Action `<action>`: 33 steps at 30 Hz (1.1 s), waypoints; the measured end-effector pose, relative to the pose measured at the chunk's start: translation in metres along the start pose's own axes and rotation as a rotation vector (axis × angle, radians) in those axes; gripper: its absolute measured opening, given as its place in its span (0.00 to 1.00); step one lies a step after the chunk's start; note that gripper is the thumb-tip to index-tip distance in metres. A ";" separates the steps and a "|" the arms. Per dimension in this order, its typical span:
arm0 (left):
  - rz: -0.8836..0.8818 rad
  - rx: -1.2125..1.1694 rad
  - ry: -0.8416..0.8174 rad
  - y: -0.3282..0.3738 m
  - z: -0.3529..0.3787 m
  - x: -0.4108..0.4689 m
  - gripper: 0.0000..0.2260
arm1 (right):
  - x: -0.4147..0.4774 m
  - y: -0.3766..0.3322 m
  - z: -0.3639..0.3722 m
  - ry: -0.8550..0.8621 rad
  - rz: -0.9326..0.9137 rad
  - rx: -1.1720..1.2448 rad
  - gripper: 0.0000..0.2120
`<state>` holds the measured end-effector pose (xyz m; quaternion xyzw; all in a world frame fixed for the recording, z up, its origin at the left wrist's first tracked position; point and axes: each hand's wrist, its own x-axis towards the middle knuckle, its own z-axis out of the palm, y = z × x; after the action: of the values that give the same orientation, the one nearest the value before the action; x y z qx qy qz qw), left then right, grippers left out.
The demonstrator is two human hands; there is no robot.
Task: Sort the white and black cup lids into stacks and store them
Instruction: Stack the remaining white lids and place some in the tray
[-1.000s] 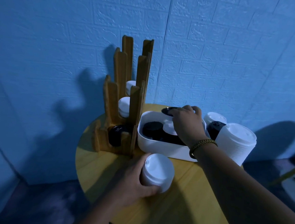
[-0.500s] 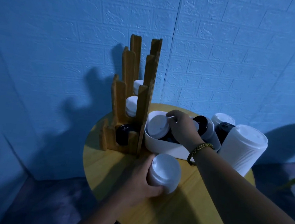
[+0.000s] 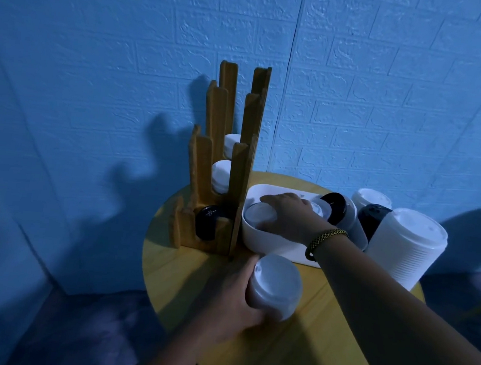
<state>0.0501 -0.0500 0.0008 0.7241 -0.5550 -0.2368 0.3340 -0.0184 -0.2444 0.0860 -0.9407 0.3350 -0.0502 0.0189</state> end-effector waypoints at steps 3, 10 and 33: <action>-0.022 -0.029 -0.024 0.000 0.000 0.000 0.45 | 0.001 -0.002 0.000 0.030 0.027 0.026 0.33; 0.012 -0.026 -0.008 -0.001 -0.001 -0.001 0.44 | -0.043 0.000 -0.015 0.303 0.041 0.342 0.38; -0.012 -0.032 0.020 0.010 -0.003 -0.007 0.44 | -0.151 -0.023 0.015 0.013 0.177 0.267 0.44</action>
<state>0.0439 -0.0439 0.0105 0.7242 -0.5435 -0.2403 0.3498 -0.1187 -0.1317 0.0603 -0.8963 0.4071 -0.0983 0.1460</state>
